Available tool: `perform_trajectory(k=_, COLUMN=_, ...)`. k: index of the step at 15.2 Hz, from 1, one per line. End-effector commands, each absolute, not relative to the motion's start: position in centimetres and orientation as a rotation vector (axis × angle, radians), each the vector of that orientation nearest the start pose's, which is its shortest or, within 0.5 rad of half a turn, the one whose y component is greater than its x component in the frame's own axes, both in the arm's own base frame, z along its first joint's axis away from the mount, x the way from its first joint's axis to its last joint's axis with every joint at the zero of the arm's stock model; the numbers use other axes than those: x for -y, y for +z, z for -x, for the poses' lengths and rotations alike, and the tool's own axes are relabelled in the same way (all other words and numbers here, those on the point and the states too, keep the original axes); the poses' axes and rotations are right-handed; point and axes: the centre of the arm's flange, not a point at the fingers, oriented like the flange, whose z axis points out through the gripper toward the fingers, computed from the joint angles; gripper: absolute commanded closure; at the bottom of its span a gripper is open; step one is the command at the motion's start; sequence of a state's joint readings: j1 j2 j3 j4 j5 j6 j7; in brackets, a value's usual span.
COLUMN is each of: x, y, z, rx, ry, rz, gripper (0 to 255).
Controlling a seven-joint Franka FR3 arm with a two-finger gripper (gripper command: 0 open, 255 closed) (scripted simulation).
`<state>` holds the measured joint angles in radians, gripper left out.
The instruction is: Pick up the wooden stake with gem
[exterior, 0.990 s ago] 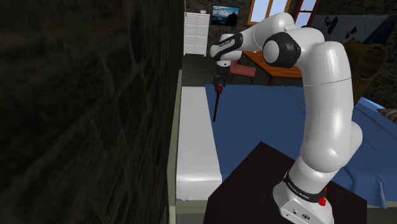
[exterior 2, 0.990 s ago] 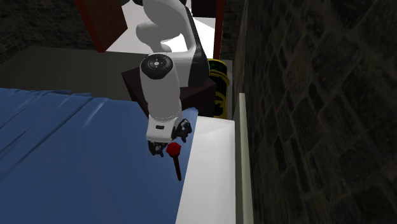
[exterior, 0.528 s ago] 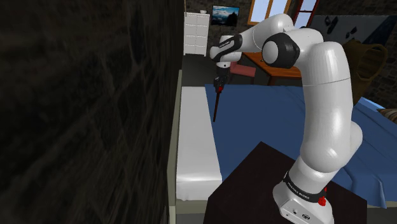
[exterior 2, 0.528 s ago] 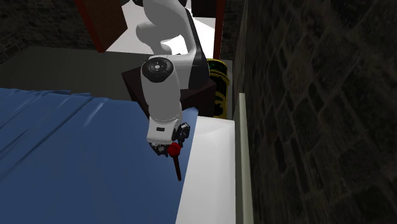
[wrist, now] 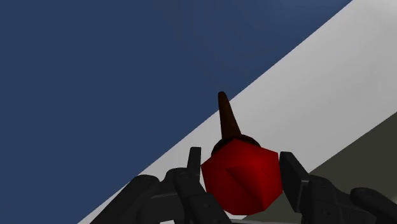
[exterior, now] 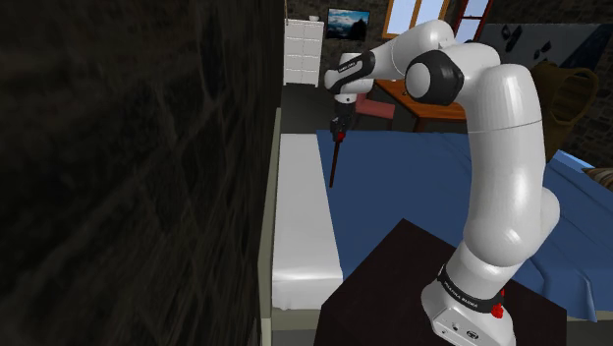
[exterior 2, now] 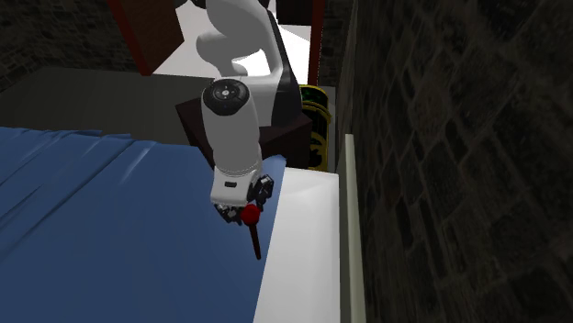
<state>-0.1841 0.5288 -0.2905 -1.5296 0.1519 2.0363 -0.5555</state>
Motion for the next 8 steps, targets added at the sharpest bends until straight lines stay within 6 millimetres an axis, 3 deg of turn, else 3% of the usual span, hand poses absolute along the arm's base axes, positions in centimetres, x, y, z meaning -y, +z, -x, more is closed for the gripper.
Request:
perform_trajectory(k=1, x=28.1, y=36.9, z=-63.5, rx=0.079, ry=0.005, rz=3.149, gripper=255)
perform_trajectory(k=8, x=28.1, y=40.6, z=-63.5, rx=0.079, ry=0.005, rz=3.149, gripper=255)
